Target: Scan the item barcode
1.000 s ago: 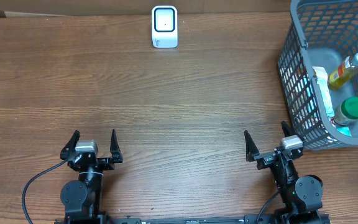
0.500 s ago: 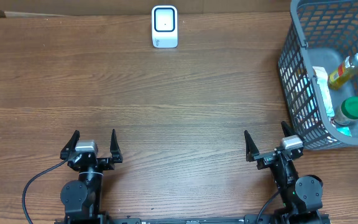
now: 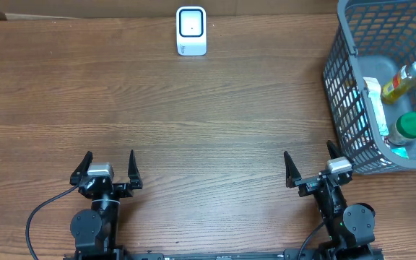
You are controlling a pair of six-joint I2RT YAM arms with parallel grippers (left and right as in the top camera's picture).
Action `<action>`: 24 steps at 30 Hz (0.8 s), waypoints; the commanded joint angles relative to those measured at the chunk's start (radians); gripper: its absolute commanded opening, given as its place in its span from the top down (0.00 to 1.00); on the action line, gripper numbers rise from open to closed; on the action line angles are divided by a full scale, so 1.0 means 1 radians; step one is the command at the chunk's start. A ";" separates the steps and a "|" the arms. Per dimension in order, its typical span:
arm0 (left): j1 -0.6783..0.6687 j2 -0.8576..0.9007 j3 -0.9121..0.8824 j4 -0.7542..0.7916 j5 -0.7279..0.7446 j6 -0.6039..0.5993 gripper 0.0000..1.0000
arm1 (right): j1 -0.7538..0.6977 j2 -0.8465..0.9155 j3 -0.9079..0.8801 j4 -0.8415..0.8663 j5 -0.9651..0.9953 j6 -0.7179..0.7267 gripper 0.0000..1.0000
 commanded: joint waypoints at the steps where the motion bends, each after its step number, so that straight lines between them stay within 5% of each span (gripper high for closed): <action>1: 0.005 -0.010 -0.004 -0.002 -0.011 0.001 0.00 | -0.001 -0.008 -0.010 0.006 -0.002 -0.001 0.00; 24: 0.005 -0.010 -0.004 -0.002 -0.011 0.001 0.01 | -0.001 -0.008 -0.010 0.006 0.013 -0.001 0.00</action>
